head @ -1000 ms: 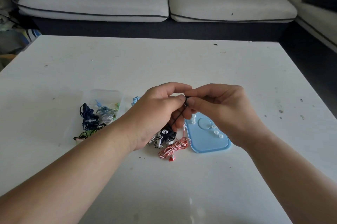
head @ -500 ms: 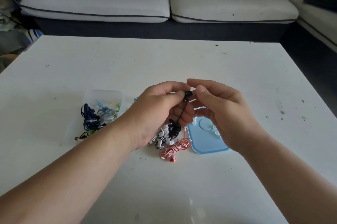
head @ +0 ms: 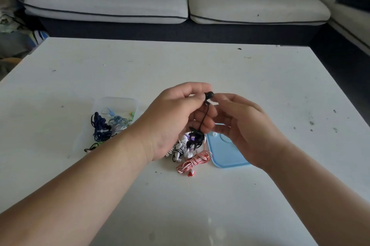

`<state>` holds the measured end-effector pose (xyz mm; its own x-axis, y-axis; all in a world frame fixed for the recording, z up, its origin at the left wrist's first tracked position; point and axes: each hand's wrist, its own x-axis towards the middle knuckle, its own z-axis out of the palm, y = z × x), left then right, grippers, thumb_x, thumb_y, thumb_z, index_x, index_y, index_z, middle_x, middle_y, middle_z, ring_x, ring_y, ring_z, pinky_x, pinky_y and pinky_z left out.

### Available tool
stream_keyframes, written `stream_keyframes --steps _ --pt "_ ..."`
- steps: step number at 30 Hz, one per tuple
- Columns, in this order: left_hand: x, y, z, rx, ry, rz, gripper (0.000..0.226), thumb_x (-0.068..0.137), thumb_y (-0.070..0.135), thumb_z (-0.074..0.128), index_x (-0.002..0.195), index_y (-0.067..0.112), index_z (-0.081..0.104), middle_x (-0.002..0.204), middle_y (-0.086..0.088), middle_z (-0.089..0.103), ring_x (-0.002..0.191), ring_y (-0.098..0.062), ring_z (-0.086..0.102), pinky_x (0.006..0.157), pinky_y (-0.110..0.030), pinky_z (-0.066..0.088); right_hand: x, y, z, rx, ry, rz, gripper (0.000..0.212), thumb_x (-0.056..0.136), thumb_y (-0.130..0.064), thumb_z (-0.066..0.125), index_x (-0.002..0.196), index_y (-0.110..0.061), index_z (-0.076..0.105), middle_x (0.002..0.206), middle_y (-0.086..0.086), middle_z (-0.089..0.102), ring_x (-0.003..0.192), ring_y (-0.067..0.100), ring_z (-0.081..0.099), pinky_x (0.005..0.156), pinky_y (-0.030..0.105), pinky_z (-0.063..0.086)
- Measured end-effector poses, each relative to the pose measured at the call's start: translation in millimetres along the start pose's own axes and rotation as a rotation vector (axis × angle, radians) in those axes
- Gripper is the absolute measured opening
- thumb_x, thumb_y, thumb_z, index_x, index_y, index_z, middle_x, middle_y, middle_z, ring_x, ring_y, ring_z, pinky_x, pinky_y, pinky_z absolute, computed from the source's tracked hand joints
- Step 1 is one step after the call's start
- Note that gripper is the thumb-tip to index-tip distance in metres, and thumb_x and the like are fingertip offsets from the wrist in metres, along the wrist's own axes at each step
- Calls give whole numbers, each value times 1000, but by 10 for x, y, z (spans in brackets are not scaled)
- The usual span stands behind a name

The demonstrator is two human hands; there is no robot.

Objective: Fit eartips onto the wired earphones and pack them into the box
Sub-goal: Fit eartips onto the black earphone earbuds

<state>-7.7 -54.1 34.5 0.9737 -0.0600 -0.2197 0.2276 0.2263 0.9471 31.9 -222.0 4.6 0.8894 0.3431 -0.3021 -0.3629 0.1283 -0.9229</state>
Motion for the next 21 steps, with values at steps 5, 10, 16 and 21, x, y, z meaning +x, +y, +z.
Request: stream_keyframes --steps 5,10,16,21 --pt "6 100 32 -220 8 29 27 108 6 44 125 4 65 80 -13 68 64 -26 66 61 -34 57 -14 186 62 -245 -309 149 50 74 13 48 118 -1 67 116 18 73 118 32 66 103 43 54" --pt "30 143 -3 -321 95 44 26 108 6 45 122 7 68 85 -13 70 71 -23 72 71 -33 63 -68 257 97 -276 -480 218 44 90 12 59 130 -5 63 126 18 70 120 28 67 106 46 52" --pt "108 182 -156 -308 279 54 17 103 25 61 106 8 65 82 -12 66 69 -22 70 67 -31 62 -112 195 113 -139 -338 324 29 98 3 60 127 2 59 114 30 72 109 43 71 93 45 60" --pt "130 69 -274 -65 370 125 13 98 15 70 103 4 70 82 -14 70 69 -23 72 66 -32 61 -107 166 95 -186 -122 310 18 96 -2 66 112 5 67 101 24 77 96 34 77 88 40 62"
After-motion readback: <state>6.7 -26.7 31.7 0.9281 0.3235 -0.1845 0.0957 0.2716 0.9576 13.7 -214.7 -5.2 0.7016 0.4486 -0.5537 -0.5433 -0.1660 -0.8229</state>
